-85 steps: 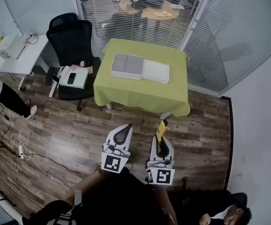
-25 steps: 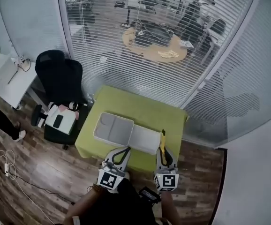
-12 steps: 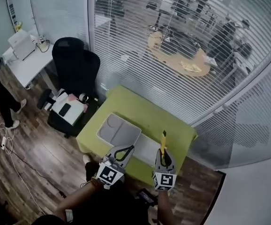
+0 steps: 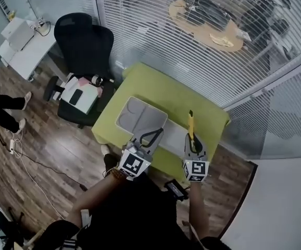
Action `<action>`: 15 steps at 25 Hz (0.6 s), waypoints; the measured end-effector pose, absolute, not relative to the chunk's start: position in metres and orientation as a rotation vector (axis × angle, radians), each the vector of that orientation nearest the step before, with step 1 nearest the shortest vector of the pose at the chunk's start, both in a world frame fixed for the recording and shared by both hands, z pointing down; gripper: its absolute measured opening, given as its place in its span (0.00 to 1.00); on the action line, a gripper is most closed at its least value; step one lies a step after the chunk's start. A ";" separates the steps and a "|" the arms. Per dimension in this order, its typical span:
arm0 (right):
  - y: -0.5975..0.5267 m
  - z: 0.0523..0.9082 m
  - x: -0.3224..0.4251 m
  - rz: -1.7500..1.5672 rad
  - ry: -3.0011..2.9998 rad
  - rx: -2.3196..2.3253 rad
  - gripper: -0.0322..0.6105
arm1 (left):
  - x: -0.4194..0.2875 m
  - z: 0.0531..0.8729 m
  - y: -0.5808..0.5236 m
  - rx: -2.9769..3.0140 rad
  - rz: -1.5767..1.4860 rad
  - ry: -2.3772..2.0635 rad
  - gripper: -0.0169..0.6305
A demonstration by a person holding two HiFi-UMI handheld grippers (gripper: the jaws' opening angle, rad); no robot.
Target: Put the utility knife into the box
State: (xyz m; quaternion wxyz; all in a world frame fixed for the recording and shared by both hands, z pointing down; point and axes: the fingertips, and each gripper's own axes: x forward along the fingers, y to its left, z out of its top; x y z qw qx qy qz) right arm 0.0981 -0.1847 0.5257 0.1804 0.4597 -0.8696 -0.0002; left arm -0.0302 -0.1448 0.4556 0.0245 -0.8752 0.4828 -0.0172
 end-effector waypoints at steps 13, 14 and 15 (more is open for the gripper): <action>-0.192 0.629 0.089 0.030 -2.332 1.021 0.14 | -0.030 0.488 -0.149 -2.769 -0.165 1.574 0.04; -0.191 0.636 0.089 0.040 -2.320 1.006 0.14 | -0.030 0.489 -0.149 -2.769 -0.173 1.573 0.04; -0.190 0.645 0.089 0.049 -2.303 0.990 0.14 | -0.030 0.490 -0.149 -2.770 -0.180 1.573 0.04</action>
